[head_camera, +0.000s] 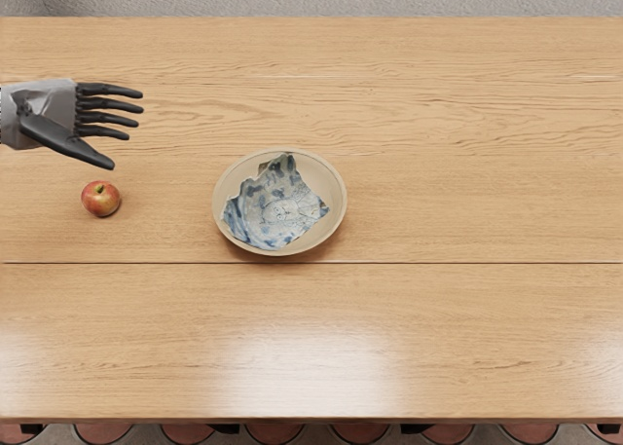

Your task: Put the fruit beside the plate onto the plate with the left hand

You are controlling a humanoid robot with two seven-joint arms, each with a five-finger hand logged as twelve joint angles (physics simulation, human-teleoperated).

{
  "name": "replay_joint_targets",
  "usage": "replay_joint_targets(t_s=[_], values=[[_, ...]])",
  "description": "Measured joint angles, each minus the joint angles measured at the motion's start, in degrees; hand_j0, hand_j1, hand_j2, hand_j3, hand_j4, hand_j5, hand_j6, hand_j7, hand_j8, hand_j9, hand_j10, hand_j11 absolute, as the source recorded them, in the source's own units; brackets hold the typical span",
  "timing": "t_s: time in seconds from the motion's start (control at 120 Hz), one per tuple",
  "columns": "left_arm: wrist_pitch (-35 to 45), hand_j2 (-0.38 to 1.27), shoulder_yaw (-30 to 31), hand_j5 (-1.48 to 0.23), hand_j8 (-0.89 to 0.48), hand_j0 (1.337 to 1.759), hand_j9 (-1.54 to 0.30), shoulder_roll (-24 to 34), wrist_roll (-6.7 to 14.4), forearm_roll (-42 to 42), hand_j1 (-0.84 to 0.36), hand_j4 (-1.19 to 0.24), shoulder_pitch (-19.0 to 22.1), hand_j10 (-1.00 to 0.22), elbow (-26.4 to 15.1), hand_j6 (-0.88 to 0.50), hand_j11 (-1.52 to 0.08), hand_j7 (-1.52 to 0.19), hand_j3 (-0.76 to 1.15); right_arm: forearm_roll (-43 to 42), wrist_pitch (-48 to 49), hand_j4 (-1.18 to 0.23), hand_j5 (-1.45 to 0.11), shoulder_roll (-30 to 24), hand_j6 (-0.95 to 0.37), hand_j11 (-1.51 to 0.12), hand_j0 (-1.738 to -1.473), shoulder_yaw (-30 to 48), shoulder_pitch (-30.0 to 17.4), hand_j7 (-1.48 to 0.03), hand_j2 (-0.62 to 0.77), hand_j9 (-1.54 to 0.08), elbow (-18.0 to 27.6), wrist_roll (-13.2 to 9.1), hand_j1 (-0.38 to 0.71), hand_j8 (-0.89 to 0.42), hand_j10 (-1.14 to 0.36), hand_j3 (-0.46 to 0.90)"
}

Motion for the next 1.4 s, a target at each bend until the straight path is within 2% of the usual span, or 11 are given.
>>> replay_joint_targets(t_s=[0.117, 0.217, 0.3, 0.433, 0.583, 0.683, 0.867, 1.05, 1.125, 1.258, 1.4], values=[[0.0, 0.05, -0.02, -0.32, -0.25, 1.658, -0.32, -0.05, 0.24, 0.1, 0.05, -0.25, -0.15, -0.25, -0.06, -0.25, -0.32, -0.32, 0.0, 0.0, 0.0, -0.03, -0.05, 0.0, -0.03, -0.05, -1.658, 0.0, 0.03, -0.05, -0.01, -0.05, 0.0, 0.0, -0.31, -0.03, -0.03, 0.0], [0.0, 0.05, -0.08, -0.32, -0.25, 1.658, -0.32, 0.66, 4.05, 2.32, 0.05, -0.25, -0.26, -0.25, -0.09, -0.25, -0.32, -0.32, 0.0, 0.0, 0.0, -0.03, -0.05, 0.0, -0.03, -0.05, -1.658, 0.0, 0.04, -0.05, -0.01, -0.05, 0.0, 0.0, -0.31, -0.03, -0.03, 0.0], [0.0, 0.05, -0.18, -0.32, -0.25, 1.658, -0.32, 0.8, 5.75, 6.41, 0.05, -0.25, -0.26, -0.25, -0.55, -0.25, -0.32, -0.32, 0.0, 0.0, 0.0, -0.03, -0.05, 0.0, -0.03, -0.05, -1.658, 0.0, 0.05, -0.05, -0.01, -0.05, 0.0, 0.0, -0.31, -0.03, -0.03, 0.0], [-0.01, 0.05, -0.56, -0.32, -0.25, 1.658, -0.32, 2.13, 6.76, 17.48, 0.05, -0.25, -0.34, -0.25, -6.86, -0.25, -0.32, -0.32, 0.0, 0.0, 0.0, -0.03, -0.05, 0.0, -0.03, -0.05, -1.658, 0.0, 0.06, -0.05, -0.01, -0.05, -0.03, 0.0, -0.31, -0.03, -0.03, 0.0], [0.76, 0.05, -0.77, -0.32, -0.25, 1.658, -0.32, 4.77, 7.1, 25.27, 0.05, -0.25, -0.37, -0.25, -12.89, -0.25, -0.32, -0.32, 0.0, 0.0, 0.0, -0.03, -0.05, 0.0, -0.03, -0.05, -1.658, 0.0, 0.06, -0.05, -0.01, -0.05, -0.05, 0.0, -0.31, -0.03, -0.03, 0.0], [5.56, 0.05, -0.77, -0.32, -0.25, 1.658, -0.32, 4.74, 7.88, 29.3, 0.05, -0.25, -0.35, -0.25, -14.75, -0.25, -0.32, -0.32, 0.0, 0.0, 0.0, -0.03, -0.05, 0.0, -0.03, -0.05, -1.658, 0.0, 0.06, -0.05, -0.01, -0.05, -0.05, 0.0, -0.31, -0.03, -0.03, 0.0], [19.46, 0.05, 1.93, -0.32, -0.25, 1.658, -0.32, 3.55, 11.36, 37.32, 0.05, -0.25, -0.25, -0.25, -15.93, -0.25, -0.32, -0.32, 0.0, 0.0, 0.0, -0.03, -0.05, 0.0, -0.03, -0.05, -1.658, 0.0, 0.07, -0.05, -0.01, -0.05, -0.07, 0.0, -0.31, -0.03, -0.03, 0.0], [30.08, 0.05, 6.89, -0.32, -0.26, 1.658, -0.32, 1.31, 17.55, 41.86, 0.05, -0.25, -0.32, -0.25, -16.52, -0.26, -0.32, -0.32, 0.0, 0.0, 0.0, -0.03, -0.05, 0.0, -0.03, -0.05, -1.658, 0.0, 0.13, -0.05, -0.01, -0.05, -0.03, 0.0, -0.31, -0.03, -0.03, 0.0], [32.7, 0.05, 8.59, -0.32, -0.26, 1.658, -0.32, 0.57, 19.3, 42.37, 0.05, -0.26, -0.85, -0.25, -16.67, -0.26, -0.32, -0.32, 0.0, 0.0, 0.0, -0.03, -0.05, 0.0, -0.03, -0.05, -1.658, 0.0, 0.14, -0.05, -0.01, -0.05, -0.02, 0.0, -0.31, -0.03, -0.03, 0.0], [37.5, 0.05, 14.25, -0.32, -0.26, 1.658, -0.32, -1.96, 20.55, 42.67, 0.05, -0.26, -5.23, -0.25, -16.77, -0.26, -0.32, -0.32, 0.0, 0.0, 0.0, -0.03, -0.05, 0.0, -0.03, -0.05, -1.658, 0.0, 0.21, -0.05, -0.01, -0.05, -0.05, 0.0, -0.31, -0.03, -0.03, 0.0], [40.29, 0.05, 18.49, -0.32, -0.26, 1.658, -0.32, -5.32, 20.91, 42.49, 0.05, -0.26, -5.41, -0.25, -16.74, -0.26, -0.32, -0.32, 0.0, 0.0, 0.0, -0.03, -0.05, 0.0, -0.03, -0.05, -1.658, 0.0, 0.23, -0.05, -0.01, -0.05, -0.07, 0.0, -0.31, -0.03, -0.03, 0.0]])
